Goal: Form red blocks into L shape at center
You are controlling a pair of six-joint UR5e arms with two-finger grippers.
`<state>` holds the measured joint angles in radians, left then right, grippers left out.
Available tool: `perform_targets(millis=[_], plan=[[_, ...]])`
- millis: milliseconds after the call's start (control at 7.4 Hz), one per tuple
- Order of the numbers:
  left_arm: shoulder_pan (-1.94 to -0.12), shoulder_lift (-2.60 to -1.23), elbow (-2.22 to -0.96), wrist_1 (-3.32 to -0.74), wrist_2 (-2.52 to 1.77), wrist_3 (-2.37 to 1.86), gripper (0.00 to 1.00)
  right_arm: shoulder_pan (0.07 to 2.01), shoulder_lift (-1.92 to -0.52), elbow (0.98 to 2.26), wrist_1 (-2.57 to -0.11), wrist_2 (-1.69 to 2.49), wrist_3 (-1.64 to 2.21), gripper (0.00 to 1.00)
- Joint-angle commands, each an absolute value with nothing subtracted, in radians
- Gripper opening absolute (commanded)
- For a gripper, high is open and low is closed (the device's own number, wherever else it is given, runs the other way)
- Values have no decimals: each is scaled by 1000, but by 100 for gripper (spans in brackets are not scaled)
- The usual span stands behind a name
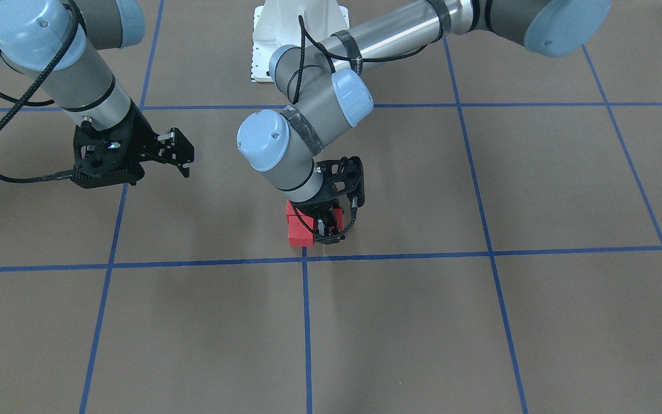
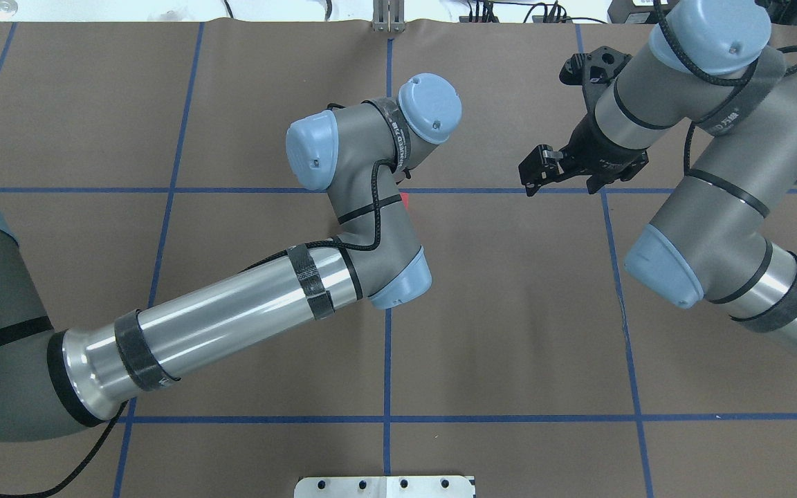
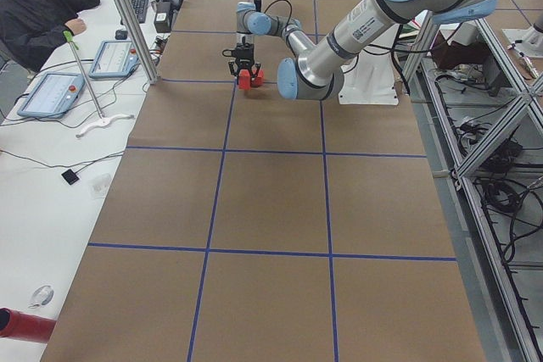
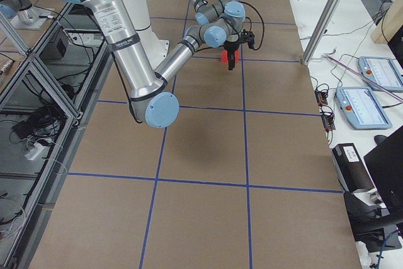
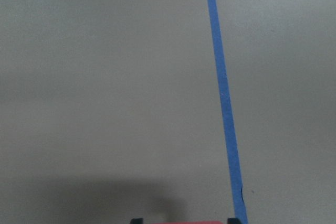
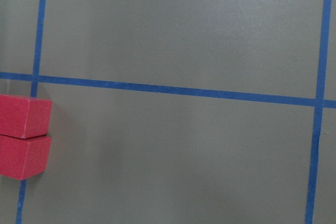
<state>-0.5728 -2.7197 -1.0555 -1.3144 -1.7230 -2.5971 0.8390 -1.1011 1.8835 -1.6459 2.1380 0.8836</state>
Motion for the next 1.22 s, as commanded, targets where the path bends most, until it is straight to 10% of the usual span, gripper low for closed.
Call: perform_targets(millis=[0,1081], plan=[[-572,-2721,-1052,-1321,-1724,-2596,0,839,-1101,1882,-1644,2137,884,99],[-563,-2721,-1052,-1322,-1724,-2580,3,839,-1100,1881,-1646,2137,884,99]])
